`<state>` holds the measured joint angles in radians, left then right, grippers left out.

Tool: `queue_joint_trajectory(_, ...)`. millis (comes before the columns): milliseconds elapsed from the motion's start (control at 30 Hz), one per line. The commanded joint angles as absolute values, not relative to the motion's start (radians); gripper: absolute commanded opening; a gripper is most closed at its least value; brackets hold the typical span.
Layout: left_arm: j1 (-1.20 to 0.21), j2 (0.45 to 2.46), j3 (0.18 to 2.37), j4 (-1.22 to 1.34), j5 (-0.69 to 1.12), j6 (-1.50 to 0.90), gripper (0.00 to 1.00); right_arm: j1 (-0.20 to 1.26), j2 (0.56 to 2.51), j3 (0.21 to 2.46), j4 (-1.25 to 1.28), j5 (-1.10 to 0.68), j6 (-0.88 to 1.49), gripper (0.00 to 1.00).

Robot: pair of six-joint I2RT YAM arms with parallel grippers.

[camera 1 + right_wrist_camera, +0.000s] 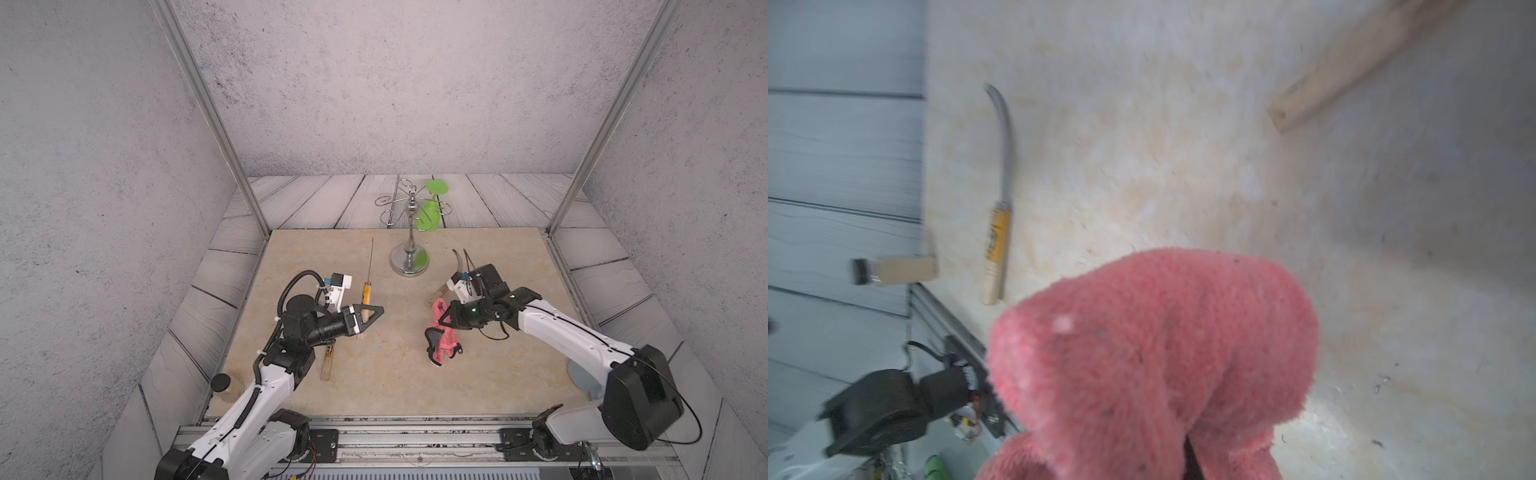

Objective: Wipe small sickles with rags
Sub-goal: Pick up the rag from the center of the board.

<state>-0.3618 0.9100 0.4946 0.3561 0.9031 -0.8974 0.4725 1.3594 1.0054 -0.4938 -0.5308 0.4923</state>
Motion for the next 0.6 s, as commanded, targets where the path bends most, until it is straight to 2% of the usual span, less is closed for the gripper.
queue_joint_trajectory(0,-0.449,0.904,0.544,0.363,0.936,-0.815,0.00,0.395,1.283,1.004,-0.432,-0.750,0.424,0.10)
queue_joint_trajectory(233,-0.565,0.930,0.562,0.367,0.940,-0.772,0.00,0.287,1.274,1.059,-0.348,-0.966,0.422,0.11)
queue_joint_trajectory(400,-0.623,0.959,0.581,0.359,0.897,-0.742,0.00,0.250,1.299,1.081,-0.179,-1.070,0.543,0.10)
queue_joint_trajectory(567,-0.667,1.004,0.600,0.374,0.862,-0.720,0.00,0.246,1.335,1.130,-0.104,-1.060,0.654,0.10)
